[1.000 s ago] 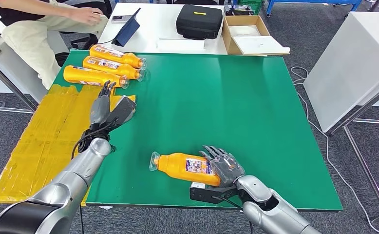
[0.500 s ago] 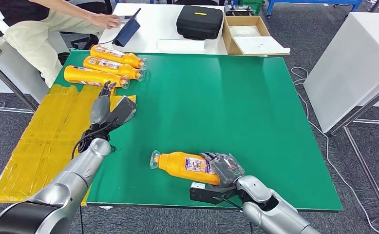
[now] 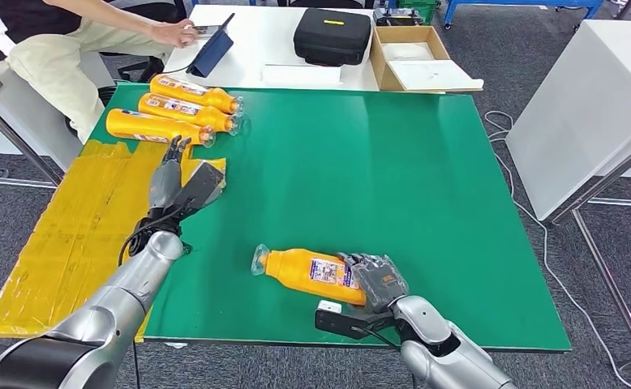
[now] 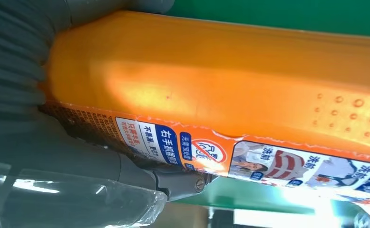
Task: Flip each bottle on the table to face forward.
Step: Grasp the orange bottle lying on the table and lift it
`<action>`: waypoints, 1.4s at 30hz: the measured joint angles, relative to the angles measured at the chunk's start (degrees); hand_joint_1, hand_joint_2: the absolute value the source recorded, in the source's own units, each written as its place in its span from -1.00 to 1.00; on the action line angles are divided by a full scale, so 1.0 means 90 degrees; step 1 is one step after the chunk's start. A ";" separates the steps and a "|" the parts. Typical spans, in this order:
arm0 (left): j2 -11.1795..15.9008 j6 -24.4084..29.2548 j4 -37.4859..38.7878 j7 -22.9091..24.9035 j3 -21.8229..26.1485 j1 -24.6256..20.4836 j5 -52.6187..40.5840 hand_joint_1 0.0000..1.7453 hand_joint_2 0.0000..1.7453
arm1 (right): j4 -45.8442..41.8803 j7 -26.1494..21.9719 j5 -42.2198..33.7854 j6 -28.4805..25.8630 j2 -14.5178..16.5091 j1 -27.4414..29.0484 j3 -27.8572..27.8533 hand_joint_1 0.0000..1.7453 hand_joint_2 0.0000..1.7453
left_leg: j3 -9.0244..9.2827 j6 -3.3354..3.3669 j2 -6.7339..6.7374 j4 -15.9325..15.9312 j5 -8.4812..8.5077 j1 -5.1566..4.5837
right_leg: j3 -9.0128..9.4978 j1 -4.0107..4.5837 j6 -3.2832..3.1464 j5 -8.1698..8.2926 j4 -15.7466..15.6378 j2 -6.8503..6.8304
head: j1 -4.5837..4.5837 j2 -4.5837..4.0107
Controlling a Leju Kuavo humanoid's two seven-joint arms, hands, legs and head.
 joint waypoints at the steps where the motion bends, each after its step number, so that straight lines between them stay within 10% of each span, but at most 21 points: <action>1: 0.0002 0.0010 0.0000 -0.0049 -0.0003 0.0026 0.0038 -1.00 1.00 | 0.0009 -0.0008 0.0002 -0.0235 0.0055 0.0102 -0.0122 1.00 1.00 | -0.0001 0.0000 0.0000 0.0000 0.0000 0.0000 | -0.0003 0.0000 0.0000 0.0000 0.0000 0.0000 | 0.0000 0.0000; 18: -0.0510 -0.0239 -0.2538 -0.0523 -0.0880 0.0946 0.1225 -1.00 1.00 | -0.0191 -0.1538 -0.0884 -0.3270 0.1351 0.0567 -0.2302 1.00 1.00 | -0.0070 0.0000 -0.0002 0.0000 0.0000 0.0000 | -0.0059 0.0000 0.0013 0.0005 0.0005 -0.0002 | -0.0001 0.0000; 34: -0.0721 -0.1907 -0.4142 -0.0084 -0.1736 0.1216 0.2889 -1.00 1.00 | -0.0155 -0.3470 0.0023 -0.3524 0.2834 0.0091 -0.4104 1.00 1.00 | -0.0071 -0.0001 -0.0004 0.0000 0.0000 0.0001 | -0.0062 0.0000 0.0013 0.0004 0.0006 -0.0002 | 0.0000 0.0000; 42: -0.0769 -0.2077 -0.4385 -0.0070 -0.1899 0.1223 0.3056 -1.00 1.00 | -0.0112 -0.3606 0.0172 -0.3524 0.3252 0.0073 -0.4770 1.00 1.00 | -0.0071 -0.0001 -0.0004 0.0000 0.0000 0.0000 | -0.0063 0.0000 0.0013 0.0004 0.0005 -0.0002 | 0.0000 0.0000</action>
